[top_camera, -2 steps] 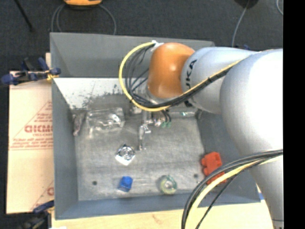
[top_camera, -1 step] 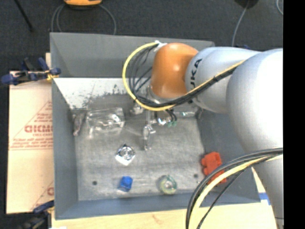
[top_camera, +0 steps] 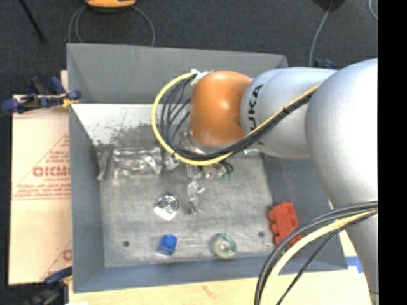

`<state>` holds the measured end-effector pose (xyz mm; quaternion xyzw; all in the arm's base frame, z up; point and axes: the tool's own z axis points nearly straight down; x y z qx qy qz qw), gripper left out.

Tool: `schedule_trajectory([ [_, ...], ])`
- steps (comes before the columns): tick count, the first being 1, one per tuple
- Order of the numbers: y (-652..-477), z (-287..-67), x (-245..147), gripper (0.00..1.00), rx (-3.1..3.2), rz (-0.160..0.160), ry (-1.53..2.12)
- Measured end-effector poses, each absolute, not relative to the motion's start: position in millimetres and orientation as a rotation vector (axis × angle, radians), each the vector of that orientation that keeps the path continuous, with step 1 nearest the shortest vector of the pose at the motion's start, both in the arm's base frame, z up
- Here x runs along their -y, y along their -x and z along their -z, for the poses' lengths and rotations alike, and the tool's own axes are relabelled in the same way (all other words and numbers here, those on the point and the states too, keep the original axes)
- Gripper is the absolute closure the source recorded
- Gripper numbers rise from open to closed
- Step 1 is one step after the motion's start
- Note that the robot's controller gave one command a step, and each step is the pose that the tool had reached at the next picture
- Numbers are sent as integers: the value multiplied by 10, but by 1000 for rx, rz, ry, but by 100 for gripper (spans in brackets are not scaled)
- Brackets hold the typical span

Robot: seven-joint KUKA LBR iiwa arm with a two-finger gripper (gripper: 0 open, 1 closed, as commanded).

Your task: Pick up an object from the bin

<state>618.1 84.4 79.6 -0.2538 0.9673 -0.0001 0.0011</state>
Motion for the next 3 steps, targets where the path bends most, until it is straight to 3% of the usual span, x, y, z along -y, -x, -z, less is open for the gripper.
schedule_trajectory([
  [1,-5639,-780,-848,0,-2962,3,1017],
  [2,-5761,-739,-1221,0,-2910,6,1149],
  [3,-5780,-763,-1245,100,-2903,1,1143],
])
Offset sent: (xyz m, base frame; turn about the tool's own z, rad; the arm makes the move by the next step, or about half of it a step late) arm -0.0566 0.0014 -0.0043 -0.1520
